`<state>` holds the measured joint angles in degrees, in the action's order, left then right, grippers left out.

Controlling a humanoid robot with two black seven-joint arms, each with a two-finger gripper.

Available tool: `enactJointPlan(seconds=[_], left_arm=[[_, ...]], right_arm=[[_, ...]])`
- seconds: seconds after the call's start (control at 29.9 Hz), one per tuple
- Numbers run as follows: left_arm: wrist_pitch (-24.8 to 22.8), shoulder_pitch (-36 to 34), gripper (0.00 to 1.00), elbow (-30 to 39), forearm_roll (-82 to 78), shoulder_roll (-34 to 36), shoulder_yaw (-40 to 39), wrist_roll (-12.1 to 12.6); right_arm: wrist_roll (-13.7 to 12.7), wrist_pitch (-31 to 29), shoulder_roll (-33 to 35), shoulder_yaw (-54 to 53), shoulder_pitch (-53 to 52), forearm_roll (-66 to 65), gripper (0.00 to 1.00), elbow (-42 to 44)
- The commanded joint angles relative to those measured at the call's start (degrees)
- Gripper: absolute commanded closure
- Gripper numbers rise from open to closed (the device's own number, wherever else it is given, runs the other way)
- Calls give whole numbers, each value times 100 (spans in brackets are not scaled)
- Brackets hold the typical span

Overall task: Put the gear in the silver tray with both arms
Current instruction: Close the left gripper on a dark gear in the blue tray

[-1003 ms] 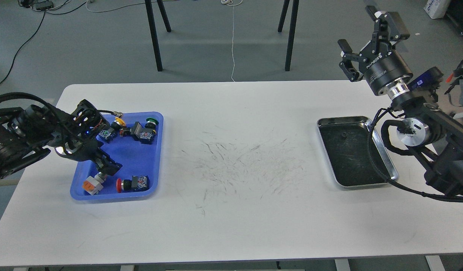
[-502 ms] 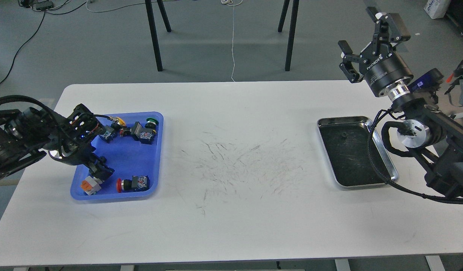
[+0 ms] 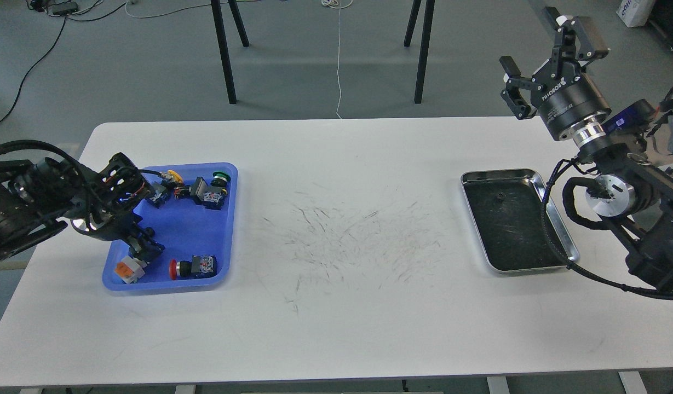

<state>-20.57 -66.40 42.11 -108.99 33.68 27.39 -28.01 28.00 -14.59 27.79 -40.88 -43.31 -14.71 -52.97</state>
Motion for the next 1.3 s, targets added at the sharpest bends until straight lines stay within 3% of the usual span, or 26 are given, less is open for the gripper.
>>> enactJointPlan(seconds=[0.0, 0.17, 0.74, 0.9, 1.27], left_arm=[[0, -13, 29, -10, 0, -11, 3, 1], [0, -39, 37, -18, 0, -55, 73, 1], [9, -92, 51, -185, -131, -239, 82, 1], [18, -206, 60, -194, -131, -283, 389, 1], [9, -250, 59, -265, -167, -371, 644, 1]], right_arm=[[0, 0, 16, 1, 7, 3, 2, -29], [0, 26, 42, -8, 24, 3, 2, -152], [0, 35, 156, -96, 86, 3, 2, -275], [0, 35, 183, -105, 130, 3, 2, -276], [0, 35, 209, -105, 139, 3, 2, -276]])
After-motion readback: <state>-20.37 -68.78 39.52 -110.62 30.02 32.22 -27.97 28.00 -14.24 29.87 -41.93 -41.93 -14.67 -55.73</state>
